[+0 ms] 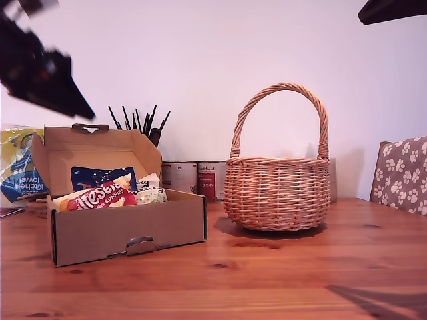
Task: Move the bags of Easter eggs from the cardboard box on the left into the woven basket on the right side.
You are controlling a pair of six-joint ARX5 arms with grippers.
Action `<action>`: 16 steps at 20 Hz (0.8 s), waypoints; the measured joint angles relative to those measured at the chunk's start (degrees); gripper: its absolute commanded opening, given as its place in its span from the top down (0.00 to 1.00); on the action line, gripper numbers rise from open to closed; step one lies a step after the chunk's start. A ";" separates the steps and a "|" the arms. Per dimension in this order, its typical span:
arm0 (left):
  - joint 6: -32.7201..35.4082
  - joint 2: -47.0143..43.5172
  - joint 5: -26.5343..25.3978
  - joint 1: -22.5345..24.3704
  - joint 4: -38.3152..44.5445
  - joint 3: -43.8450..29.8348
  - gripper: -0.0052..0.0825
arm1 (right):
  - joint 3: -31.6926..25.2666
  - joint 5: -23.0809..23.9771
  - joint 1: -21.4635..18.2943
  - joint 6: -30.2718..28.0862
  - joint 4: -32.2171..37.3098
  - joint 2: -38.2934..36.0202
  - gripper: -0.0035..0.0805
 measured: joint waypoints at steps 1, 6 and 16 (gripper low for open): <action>0.74 1.46 -0.02 0.00 1.40 0.00 0.15 | 0.00 0.00 0.00 0.00 -0.02 0.00 0.97; 3.30 11.74 -0.15 0.00 7.15 0.22 0.15 | 0.00 0.02 0.00 0.00 -0.44 0.02 0.97; 6.67 20.79 -0.70 -0.52 3.85 3.21 0.22 | 0.00 0.02 0.00 0.00 -0.87 1.16 0.97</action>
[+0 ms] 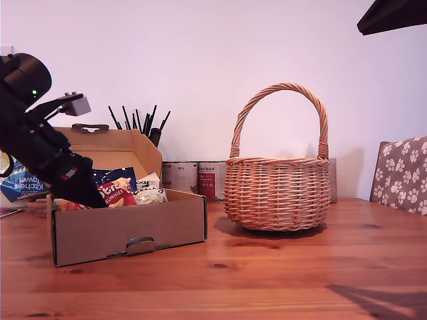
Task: Move the bags of Easter eggs from the cardboard box on the left into the woven basket on the right side.
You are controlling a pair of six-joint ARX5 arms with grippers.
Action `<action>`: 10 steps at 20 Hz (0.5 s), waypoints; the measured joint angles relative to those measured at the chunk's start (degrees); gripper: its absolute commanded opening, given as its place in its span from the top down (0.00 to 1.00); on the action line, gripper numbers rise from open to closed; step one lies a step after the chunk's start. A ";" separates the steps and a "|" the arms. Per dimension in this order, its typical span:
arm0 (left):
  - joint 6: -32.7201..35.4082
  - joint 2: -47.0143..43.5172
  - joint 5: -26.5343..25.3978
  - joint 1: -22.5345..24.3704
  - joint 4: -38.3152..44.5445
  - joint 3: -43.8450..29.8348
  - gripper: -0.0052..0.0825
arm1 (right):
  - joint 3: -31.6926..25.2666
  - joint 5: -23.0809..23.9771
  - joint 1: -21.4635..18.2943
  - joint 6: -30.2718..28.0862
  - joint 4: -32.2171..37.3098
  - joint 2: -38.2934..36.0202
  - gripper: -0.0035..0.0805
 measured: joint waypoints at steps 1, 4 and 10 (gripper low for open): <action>-0.02 0.17 -0.02 -0.28 -0.33 0.02 0.31 | 0.00 0.00 0.00 0.00 0.00 0.00 0.97; -0.07 0.52 -0.46 -0.72 -0.90 0.09 0.68 | 0.00 0.00 0.00 0.00 -0.02 0.00 0.97; -0.11 0.52 -1.40 -0.81 -1.18 0.09 0.94 | 0.00 0.00 0.00 0.00 0.00 0.00 0.97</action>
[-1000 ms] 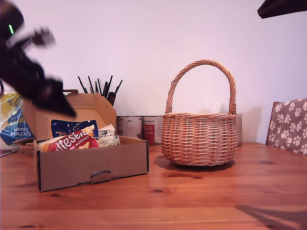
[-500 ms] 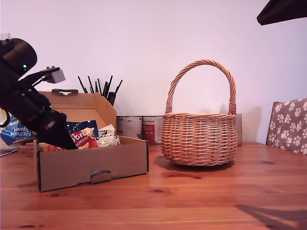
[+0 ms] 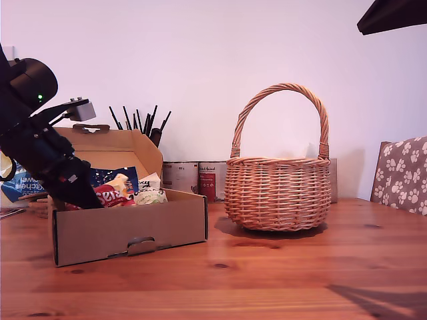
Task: Move the bags of Easter eggs from the cardboard box on the left into the woven basket on the right side.
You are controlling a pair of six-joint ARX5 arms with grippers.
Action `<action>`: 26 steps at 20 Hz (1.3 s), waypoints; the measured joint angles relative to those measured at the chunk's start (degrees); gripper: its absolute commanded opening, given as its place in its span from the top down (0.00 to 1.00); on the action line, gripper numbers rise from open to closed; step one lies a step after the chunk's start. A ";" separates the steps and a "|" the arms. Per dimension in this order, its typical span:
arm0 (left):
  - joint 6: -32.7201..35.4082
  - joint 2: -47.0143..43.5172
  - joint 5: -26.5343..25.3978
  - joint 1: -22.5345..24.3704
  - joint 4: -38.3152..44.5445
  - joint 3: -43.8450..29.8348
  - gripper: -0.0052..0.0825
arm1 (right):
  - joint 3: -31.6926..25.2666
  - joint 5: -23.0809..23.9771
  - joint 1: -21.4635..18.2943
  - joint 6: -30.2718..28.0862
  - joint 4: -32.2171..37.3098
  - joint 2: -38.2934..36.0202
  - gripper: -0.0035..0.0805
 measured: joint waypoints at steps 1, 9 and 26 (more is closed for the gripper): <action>-0.02 0.00 -0.04 0.00 -0.09 0.00 0.96 | 0.00 0.00 0.00 0.00 -0.02 0.00 0.97; -0.13 -5.86 -0.59 -0.26 -1.27 0.00 0.96 | 0.00 0.00 0.00 0.00 -0.02 0.00 0.97; -28.81 -11.89 6.73 -16.11 29.40 0.24 0.96 | -0.07 9.20 -0.02 1.36 -0.61 -1.03 0.97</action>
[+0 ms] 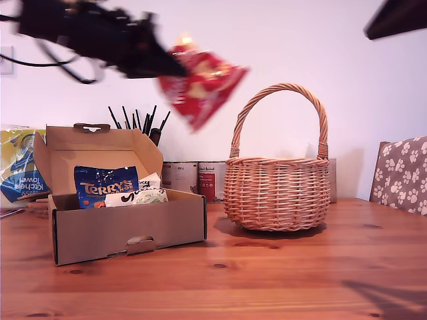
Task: Move the bags of Easter eggs from the cardboard box on the left into the woven basket on the right side.
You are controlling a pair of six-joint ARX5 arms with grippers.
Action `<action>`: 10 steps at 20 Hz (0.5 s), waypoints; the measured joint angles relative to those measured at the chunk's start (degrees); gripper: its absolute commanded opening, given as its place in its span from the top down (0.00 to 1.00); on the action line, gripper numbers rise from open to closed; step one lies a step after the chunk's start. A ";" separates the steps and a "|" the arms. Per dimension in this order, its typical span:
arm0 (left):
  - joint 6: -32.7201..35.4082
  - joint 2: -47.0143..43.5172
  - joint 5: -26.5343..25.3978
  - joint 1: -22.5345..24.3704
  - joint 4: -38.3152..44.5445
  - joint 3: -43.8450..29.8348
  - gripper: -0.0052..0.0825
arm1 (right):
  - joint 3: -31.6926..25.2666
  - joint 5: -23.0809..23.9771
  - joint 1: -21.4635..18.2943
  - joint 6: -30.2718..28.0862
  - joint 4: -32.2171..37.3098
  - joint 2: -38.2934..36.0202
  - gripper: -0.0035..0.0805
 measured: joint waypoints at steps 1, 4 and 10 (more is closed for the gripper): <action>-0.04 1.49 -2.05 -1.55 2.54 0.00 0.96 | 0.00 1.68 -0.04 0.02 -0.42 -1.22 0.97; -1.22 5.79 -6.84 -5.64 10.19 0.00 0.96 | 0.00 2.62 -0.33 0.00 -4.26 -6.32 0.97; -1.42 16.41 -11.80 -10.03 14.78 10.75 0.96 | 0.00 2.56 -0.33 1.25 -8.41 -10.10 0.97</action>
